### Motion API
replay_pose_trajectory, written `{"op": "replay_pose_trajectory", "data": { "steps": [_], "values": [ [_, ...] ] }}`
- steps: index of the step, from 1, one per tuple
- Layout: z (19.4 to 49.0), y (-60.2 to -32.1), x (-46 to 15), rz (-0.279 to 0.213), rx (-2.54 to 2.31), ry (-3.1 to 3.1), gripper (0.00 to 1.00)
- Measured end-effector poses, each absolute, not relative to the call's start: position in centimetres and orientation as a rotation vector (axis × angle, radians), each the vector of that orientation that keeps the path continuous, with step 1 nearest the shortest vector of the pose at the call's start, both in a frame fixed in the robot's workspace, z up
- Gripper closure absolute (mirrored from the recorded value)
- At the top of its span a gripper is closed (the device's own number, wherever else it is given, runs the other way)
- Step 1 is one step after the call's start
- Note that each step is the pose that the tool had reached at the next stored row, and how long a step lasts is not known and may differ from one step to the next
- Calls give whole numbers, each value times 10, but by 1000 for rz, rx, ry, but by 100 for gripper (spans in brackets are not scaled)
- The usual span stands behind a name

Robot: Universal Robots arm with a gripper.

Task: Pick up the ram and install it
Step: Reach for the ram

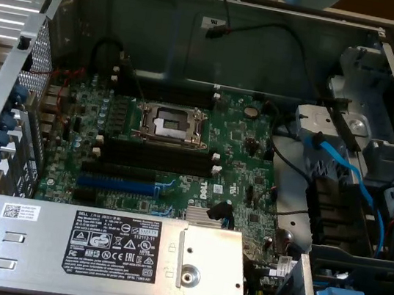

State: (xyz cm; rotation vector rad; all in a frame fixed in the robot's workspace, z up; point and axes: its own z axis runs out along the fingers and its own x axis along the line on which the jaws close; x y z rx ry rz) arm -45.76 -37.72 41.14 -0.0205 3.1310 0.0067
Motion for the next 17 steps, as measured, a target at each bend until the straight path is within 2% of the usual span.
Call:
{"op": "replay_pose_trajectory", "data": {
  "steps": [11, 17],
  "values": [
    [405, -364, -507, 7, -20, 3131, 90],
    [405, -364, -507, 7, -19, 3131, 90]
  ]
}}
